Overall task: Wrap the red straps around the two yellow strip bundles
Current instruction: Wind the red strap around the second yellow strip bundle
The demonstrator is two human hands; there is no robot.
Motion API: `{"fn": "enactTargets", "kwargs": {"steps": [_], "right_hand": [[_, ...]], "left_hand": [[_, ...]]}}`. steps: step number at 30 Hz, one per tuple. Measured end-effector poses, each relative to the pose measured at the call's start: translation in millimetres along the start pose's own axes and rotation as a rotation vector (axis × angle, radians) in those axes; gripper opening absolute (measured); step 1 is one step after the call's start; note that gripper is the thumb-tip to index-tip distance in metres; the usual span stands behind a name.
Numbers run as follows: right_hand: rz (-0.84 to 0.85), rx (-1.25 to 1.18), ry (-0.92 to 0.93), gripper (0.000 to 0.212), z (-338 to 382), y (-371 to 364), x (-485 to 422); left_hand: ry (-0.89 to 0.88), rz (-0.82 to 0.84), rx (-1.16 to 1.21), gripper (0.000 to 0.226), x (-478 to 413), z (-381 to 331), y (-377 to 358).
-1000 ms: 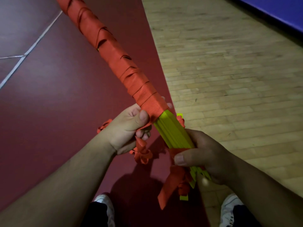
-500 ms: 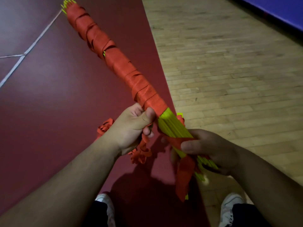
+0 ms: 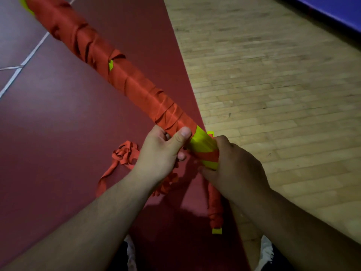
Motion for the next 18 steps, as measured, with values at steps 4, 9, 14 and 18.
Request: {"fn": "enactTargets", "kwargs": {"steps": [4,9,14,18], "right_hand": [[-0.007,-0.231,-0.037,0.044,-7.4,2.1,-2.7],[-0.003,-0.450,-0.086,0.050,-10.2,3.6,-5.3],[0.023,-0.659,-0.069,0.035,-8.4,5.0,-5.5],[0.003,-0.660,-0.089,0.041,-9.2,3.8,-5.4]], "left_hand": [[-0.064,0.115,-0.014,0.018,2.4,-14.6,1.3],[-0.111,0.266,-0.113,0.026,-2.7,-17.4,11.9],[-0.054,0.338,-0.140,0.048,-5.7,-12.2,22.5],[-0.009,0.213,-0.136,0.018,-9.7,-9.2,23.5]]}}
Point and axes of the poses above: each hand's wrist, its own x-axis away from the middle knuckle, its own y-axis out of the back of the hand, z = x × y, the point moved 2 cm from there along -x, towards the middle knuckle, and after that the axes turned 11 degrees about y, right-handed, at the moved point
